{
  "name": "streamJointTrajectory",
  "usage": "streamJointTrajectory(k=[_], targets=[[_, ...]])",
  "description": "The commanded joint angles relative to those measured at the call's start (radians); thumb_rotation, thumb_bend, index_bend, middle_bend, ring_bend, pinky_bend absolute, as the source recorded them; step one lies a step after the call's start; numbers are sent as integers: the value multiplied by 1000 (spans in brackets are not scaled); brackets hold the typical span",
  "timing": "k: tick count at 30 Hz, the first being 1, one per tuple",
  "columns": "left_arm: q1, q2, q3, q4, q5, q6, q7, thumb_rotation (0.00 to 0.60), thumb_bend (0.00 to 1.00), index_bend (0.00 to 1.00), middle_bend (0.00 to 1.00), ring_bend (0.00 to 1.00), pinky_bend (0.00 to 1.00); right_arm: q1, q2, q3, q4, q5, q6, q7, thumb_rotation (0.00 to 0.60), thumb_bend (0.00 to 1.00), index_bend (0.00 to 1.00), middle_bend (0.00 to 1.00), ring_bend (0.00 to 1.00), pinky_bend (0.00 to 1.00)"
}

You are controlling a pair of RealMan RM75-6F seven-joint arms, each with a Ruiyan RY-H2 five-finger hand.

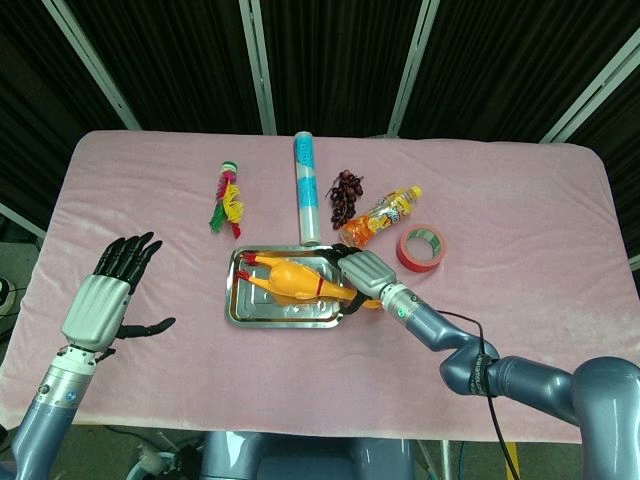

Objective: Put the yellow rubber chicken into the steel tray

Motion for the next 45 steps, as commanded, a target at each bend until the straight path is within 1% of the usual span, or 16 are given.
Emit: streamJointTrajectory(k=[1, 6, 9, 11, 12, 14, 16, 18, 21, 23, 25, 27, 29, 34, 39, 45], targets=[[0, 0, -2, -1, 1, -1, 2, 600, 0, 0, 0, 0, 0, -2, 6, 1, -5, 4, 0, -6, 600, 16, 0, 95, 14, 126], [0, 0, -7, -3, 0, -3, 8, 600, 0, 0, 0, 0, 0, -14, 37, 0, -37, -5, 16, -8, 600, 16, 6, 98, 29, 140], [2, 5, -9, -3, -5, -5, 13, 600, 0, 0, 0, 0, 0, -37, 75, 1, -72, -20, 54, 4, 600, 17, 117, 159, 113, 226], [6, 12, -10, -2, -14, -5, 19, 600, 0, 0, 0, 0, 0, -69, 121, 0, -110, -34, 95, 27, 600, 32, 243, 243, 191, 306], [7, 15, -12, 0, -18, -3, 21, 600, 0, 0, 0, 0, 0, -83, 139, -3, -126, -45, 115, 36, 600, 52, 291, 275, 224, 341], [14, 22, -14, 6, -29, 1, 26, 600, 0, 0, 0, 0, 0, -126, 195, -14, -175, -76, 170, 73, 600, 143, 404, 344, 300, 421], [20, 26, -15, 11, -39, 7, 25, 600, 0, 0, 0, 0, 0, -162, 230, -21, -198, -93, 221, 96, 600, 238, 474, 391, 352, 478], [29, 32, -16, 17, -50, 15, 20, 600, 0, 1, 0, 0, 0, -209, 266, -31, -216, -110, 288, 113, 600, 303, 503, 413, 374, 502], [54, 39, -18, 40, -63, 45, 8, 600, 0, 9, 0, 0, 0, -314, 321, -52, -233, -124, 429, 142, 600, 354, 513, 424, 385, 509], [67, 40, -18, 55, -67, 60, 3, 600, 0, 14, 0, 0, 0, -363, 335, -59, -230, -119, 491, 147, 600, 357, 508, 424, 382, 505], [82, 41, -17, 70, -75, 74, -9, 600, 0, 17, 0, 0, 0, -415, 342, -66, -221, -115, 560, 128, 600, 356, 467, 418, 349, 461], [93, 44, -14, 81, -80, 80, -21, 600, 0, 18, 0, 0, 0, -463, 342, -74, -206, -112, 625, 95, 600, 356, 392, 385, 283, 378], [108, 49, -6, 93, -81, 87, -33, 600, 0, 18, 0, 0, 0, -502, 341, -81, -192, -110, 675, 66, 600, 356, 283, 311, 194, 282], [144, 60, 22, 115, -67, 103, -53, 600, 0, 17, 0, 0, 0, -591, 334, -105, -148, -111, 774, -23, 600, 355, 102, 184, 61, 139], [182, 68, 64, 125, -37, 115, -73, 600, 0, 17, 0, 0, 0, -658, 341, -140, -151, -126, 822, -91, 600, 355, 66, 165, 38, 112], [242, 55, 115, 140, 31, 170, -88, 600, 0, 17, 0, 0, 0, -743, 350, -183, -204, -162, 886, -125, 600, 356, 16, 140, 14, 80]])
